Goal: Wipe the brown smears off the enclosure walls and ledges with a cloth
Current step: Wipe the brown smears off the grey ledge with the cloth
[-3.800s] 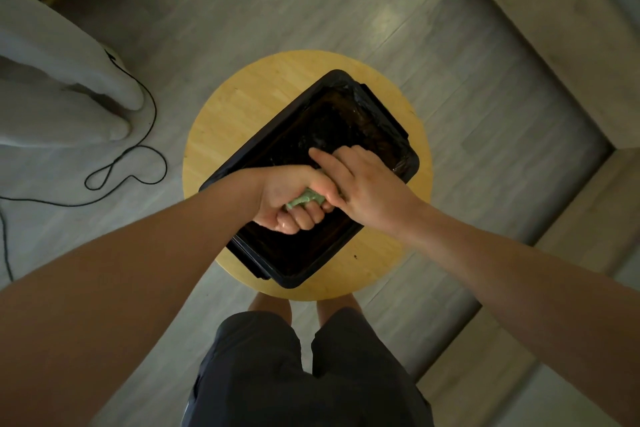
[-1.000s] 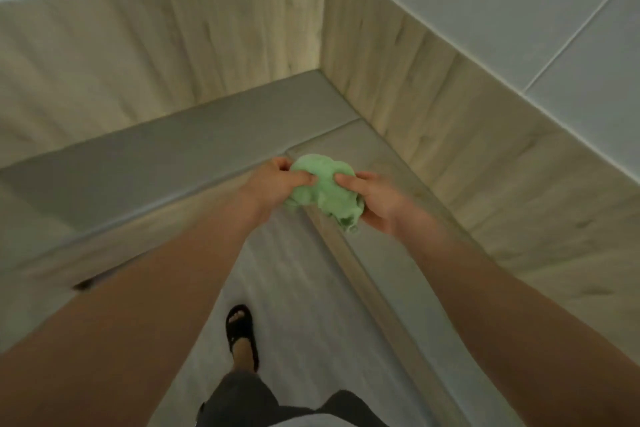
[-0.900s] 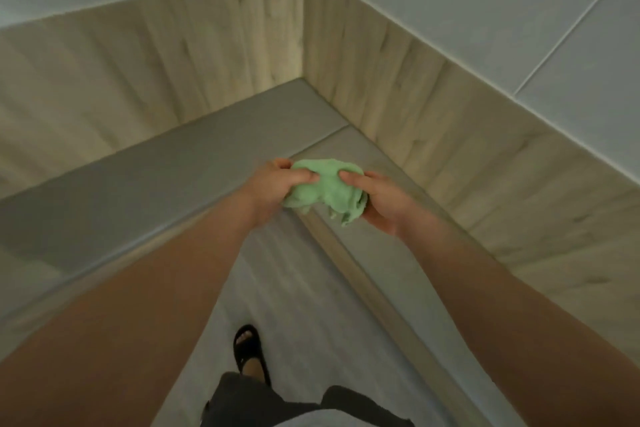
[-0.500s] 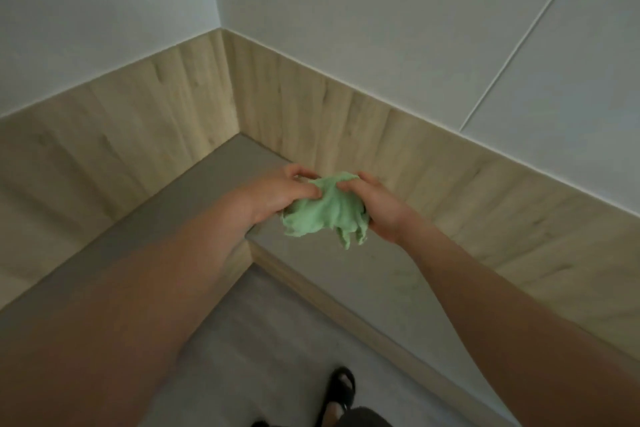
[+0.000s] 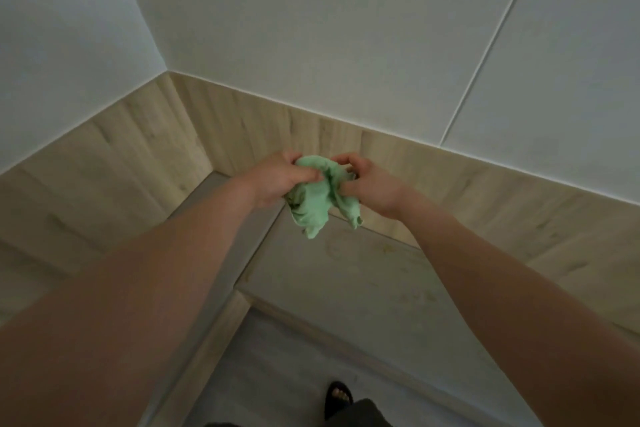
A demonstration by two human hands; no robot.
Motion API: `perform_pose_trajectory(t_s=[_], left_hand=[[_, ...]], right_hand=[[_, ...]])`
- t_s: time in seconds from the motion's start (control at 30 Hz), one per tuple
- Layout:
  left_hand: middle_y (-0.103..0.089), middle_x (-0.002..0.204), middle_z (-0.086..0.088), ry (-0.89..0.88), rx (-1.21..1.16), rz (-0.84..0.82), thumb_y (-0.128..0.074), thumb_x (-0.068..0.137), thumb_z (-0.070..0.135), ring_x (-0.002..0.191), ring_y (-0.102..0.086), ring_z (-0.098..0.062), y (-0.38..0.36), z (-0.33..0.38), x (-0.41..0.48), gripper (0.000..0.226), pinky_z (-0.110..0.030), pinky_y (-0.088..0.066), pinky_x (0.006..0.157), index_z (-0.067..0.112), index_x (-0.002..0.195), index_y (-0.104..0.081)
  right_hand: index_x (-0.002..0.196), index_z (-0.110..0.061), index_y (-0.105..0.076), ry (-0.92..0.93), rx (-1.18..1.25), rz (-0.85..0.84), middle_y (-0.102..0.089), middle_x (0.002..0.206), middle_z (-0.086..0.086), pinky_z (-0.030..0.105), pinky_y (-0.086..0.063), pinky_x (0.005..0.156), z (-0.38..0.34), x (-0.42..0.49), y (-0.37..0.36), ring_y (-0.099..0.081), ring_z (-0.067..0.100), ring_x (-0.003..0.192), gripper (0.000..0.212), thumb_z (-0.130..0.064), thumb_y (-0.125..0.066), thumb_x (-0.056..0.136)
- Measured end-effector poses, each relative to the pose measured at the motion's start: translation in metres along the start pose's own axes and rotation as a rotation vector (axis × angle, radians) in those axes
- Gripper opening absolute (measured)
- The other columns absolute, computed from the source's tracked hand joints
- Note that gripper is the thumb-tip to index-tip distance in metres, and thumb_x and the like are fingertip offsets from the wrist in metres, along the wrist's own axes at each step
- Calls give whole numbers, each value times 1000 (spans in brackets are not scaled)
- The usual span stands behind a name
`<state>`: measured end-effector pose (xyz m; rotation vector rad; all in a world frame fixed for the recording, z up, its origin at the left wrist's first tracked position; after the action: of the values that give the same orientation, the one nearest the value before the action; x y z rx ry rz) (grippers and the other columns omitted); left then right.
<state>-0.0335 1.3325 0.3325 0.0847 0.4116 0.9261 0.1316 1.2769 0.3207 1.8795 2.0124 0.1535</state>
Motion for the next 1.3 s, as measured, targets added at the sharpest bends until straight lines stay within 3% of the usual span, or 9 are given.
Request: perform_pose_trajectory(t_s=[0.13,0.3,0.43,0.6,0.73,0.87,0.93,1.07,1.3], left_hand=[[-76,93,-5,-67,202,37,-72,85,49,88,-72,-21,13,27,19,41,-36,-54,79,11,100,-73],[-57,79,1,-237,767,32,-70,90,23,73,-53,-18,52,40,38,17,-30,-38,59,11,87,-58],[-43,66,2,-304,1020,-51,-74,90,20,70,-43,-23,92,22,50,42,-30,-27,53,20,68,-39],[-51,77,7,-283,981,-204,-64,91,12,72,-49,-17,143,-18,47,22,-26,-34,56,22,80,-47],[-70,98,4,-248,811,-308,-61,89,34,89,-67,-16,180,-43,39,24,-32,-53,76,23,110,-67],[-67,84,-2,-269,815,-254,-59,100,36,78,-62,-20,211,-65,39,20,-27,-41,63,20,90,-68],[-64,84,-5,-265,870,-274,-64,101,34,79,-59,-23,218,-86,41,22,-30,-35,63,15,93,-69],[-66,97,-7,-193,736,-296,-62,103,26,90,-60,-26,213,-137,47,20,-28,-34,71,10,113,-68],[-56,86,-6,-19,552,-152,-43,105,15,82,-52,-25,171,-241,65,15,-36,-32,59,8,105,-56]], right_hand=[[106,-20,-70,-85,-165,103,-70,92,1,36,-54,76,15,27,29,-65,19,86,20,-15,-76,87],[107,-8,-72,-101,37,115,-70,89,8,35,-52,72,10,45,29,-64,20,80,22,-12,-79,87],[112,-4,-71,-108,337,90,-74,97,11,36,-54,81,0,47,8,-70,25,90,20,-4,-70,93],[117,-10,-70,-110,587,162,-71,100,11,41,-58,83,-24,51,-54,-69,24,89,37,10,-48,95],[110,-13,-70,-98,539,387,-67,98,11,34,-58,70,-43,56,-94,-66,21,85,52,19,-34,90],[97,-22,-74,-196,145,578,-72,95,9,33,-55,77,-43,54,-108,-65,20,89,49,7,-36,90],[89,-28,-75,-254,8,629,-73,93,4,34,-52,80,-35,49,-110,-64,19,89,46,0,-39,92],[89,-28,-76,-340,72,622,-67,79,-3,30,-47,67,-6,39,-127,-58,14,72,44,-5,-40,95],[100,-22,-72,-493,297,583,-69,92,2,42,-58,83,114,48,-180,-66,15,83,39,-1,-40,99]])
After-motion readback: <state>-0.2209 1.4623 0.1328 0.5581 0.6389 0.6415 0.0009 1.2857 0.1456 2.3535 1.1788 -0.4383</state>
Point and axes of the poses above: each hand's wrist, its own x-axis towards the middle knuckle, its own y-axis out of the back of the hand, z = x × y, the point moved 7 cm from there along x, towards the middle knuckle
